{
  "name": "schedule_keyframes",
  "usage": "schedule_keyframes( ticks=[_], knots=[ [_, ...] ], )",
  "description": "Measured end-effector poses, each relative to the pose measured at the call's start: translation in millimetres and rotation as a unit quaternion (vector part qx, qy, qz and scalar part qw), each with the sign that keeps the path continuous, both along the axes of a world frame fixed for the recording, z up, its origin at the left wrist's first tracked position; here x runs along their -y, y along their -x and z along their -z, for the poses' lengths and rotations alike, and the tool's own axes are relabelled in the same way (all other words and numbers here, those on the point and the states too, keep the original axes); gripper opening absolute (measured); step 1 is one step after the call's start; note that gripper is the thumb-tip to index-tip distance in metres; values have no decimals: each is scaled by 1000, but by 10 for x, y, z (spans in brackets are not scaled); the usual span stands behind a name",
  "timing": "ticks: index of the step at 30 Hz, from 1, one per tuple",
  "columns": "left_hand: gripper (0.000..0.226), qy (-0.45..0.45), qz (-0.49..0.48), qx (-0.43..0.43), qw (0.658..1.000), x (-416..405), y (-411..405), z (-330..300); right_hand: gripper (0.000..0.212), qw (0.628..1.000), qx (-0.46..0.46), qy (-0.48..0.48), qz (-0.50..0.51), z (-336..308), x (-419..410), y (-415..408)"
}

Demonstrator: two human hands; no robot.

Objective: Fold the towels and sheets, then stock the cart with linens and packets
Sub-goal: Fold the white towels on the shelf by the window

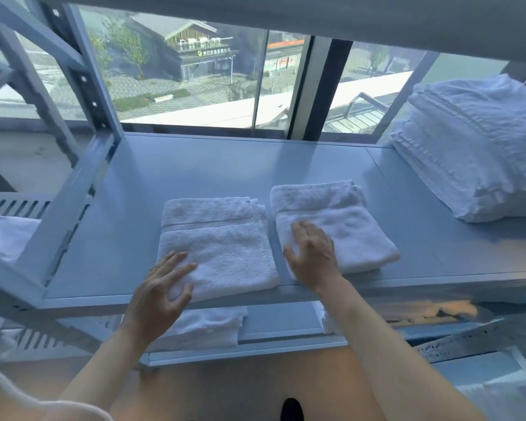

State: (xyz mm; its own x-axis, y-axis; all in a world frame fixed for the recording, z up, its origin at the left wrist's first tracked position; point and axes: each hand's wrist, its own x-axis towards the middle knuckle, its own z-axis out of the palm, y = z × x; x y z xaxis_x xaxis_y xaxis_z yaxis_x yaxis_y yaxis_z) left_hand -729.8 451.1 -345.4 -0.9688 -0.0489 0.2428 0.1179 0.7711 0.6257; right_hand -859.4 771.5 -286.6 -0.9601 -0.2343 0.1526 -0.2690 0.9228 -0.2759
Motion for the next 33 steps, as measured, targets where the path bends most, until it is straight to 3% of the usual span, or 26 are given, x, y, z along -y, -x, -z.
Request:
schedule_keyframes(
  ticks=[2, 4, 7, 11, 15, 21, 26, 33],
  knots=[
    [43, -18, -12, -1, 1000, 172, -83, -16, 49, 997, -38, 35, -56, 25, 326, -166],
    [35, -39, -53, 2, 998, 271, -84, -79, 53, 995, 42, 67, -60, 73, 686, -280],
    [34, -35, -147, 36, 988, 361, 55, -196, 68, 989, 146, 30, -2, 174, 1111, -260],
    [62, -29, -199, 144, 969, 428, 205, -311, 91, 979, 186, 56, 55, 176, 1439, -149],
    [74, -45, -196, 182, 963, 470, 276, -384, 96, 964, 223, 124, 69, 196, 1549, -69],
    [59, -103, -173, 102, 974, 390, 205, -518, 87, 951, 198, 234, 27, 95, 1395, 14],
    [54, -120, -179, 15, 976, 43, 335, -801, 83, 955, 135, 263, -23, -269, 1097, 170],
    [54, -144, -158, -41, 976, -854, 821, -1122, 82, 960, 59, 273, -12, -751, 106, 573]
  ],
)
